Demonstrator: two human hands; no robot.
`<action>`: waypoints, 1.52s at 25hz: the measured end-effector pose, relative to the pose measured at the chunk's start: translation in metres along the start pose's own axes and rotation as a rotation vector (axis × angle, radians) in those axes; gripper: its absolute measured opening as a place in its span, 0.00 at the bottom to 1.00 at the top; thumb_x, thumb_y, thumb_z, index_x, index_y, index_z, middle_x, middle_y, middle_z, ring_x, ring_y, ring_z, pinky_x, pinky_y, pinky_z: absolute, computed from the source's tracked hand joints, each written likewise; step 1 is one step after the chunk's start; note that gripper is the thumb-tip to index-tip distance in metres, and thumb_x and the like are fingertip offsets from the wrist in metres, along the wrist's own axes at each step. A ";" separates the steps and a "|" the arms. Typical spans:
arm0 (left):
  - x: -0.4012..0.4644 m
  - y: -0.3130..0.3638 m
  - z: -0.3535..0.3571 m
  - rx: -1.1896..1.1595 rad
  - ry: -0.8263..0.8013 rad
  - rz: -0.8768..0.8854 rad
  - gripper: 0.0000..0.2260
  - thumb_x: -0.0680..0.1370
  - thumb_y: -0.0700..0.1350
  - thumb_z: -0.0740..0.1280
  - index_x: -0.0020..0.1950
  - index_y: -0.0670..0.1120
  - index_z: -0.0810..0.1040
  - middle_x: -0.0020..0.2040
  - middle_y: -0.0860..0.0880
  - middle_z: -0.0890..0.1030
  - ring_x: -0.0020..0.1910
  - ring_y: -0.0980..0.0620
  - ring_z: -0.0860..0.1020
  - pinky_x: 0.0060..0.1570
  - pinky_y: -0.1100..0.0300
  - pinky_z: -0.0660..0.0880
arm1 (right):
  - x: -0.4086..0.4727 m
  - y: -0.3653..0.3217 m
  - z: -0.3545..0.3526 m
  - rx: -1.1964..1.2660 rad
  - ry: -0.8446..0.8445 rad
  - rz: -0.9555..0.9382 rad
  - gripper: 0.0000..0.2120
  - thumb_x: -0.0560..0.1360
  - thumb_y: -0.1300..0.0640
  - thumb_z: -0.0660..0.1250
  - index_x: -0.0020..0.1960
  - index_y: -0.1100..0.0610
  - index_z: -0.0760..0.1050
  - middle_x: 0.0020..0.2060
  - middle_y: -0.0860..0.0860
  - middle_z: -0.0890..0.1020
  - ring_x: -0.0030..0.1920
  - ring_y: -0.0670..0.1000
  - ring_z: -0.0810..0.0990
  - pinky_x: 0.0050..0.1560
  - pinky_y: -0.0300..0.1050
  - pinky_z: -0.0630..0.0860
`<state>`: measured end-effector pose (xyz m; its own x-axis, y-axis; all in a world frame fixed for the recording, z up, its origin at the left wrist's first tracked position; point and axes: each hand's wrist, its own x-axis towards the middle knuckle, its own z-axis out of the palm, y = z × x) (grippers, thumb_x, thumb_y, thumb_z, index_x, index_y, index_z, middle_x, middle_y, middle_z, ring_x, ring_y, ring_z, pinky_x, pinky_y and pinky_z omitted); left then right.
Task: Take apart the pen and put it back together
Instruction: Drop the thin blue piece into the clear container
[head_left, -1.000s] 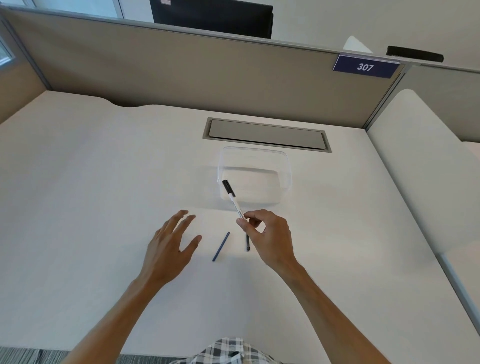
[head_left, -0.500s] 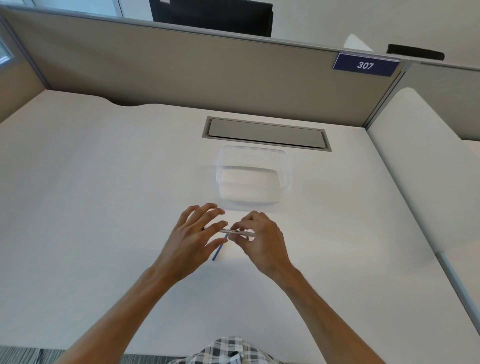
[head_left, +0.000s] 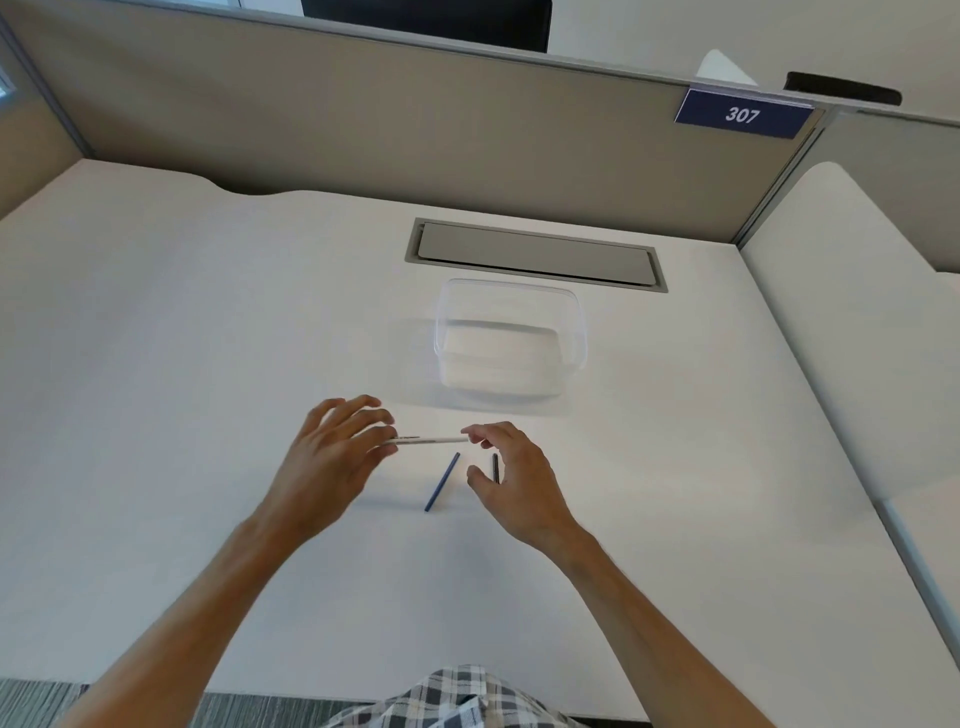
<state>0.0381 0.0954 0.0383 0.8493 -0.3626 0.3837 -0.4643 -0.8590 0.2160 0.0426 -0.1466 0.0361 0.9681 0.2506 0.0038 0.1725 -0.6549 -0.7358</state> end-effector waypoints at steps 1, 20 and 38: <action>-0.003 -0.006 0.000 0.000 -0.003 -0.016 0.13 0.79 0.50 0.60 0.49 0.47 0.82 0.53 0.51 0.83 0.61 0.47 0.77 0.60 0.52 0.68 | 0.001 0.004 0.003 -0.055 -0.030 -0.010 0.18 0.75 0.59 0.68 0.64 0.49 0.76 0.58 0.44 0.78 0.60 0.45 0.76 0.61 0.47 0.72; -0.011 -0.031 0.000 -0.014 -0.015 -0.140 0.13 0.79 0.49 0.59 0.49 0.46 0.81 0.53 0.51 0.82 0.59 0.47 0.78 0.60 0.52 0.66 | 0.034 0.026 0.022 -0.488 -0.219 -0.395 0.06 0.78 0.59 0.67 0.52 0.59 0.81 0.56 0.53 0.81 0.58 0.55 0.78 0.60 0.49 0.67; -0.006 -0.027 0.012 0.003 -0.044 -0.138 0.13 0.79 0.49 0.58 0.50 0.47 0.81 0.55 0.52 0.82 0.58 0.49 0.78 0.62 0.52 0.64 | 0.161 0.000 -0.095 -0.566 0.142 -0.235 0.08 0.77 0.53 0.69 0.53 0.56 0.81 0.47 0.49 0.86 0.49 0.54 0.82 0.59 0.50 0.69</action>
<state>0.0484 0.1169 0.0190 0.9150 -0.2567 0.3112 -0.3421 -0.9025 0.2615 0.2154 -0.1740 0.1012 0.9005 0.3624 0.2405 0.4159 -0.8793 -0.2322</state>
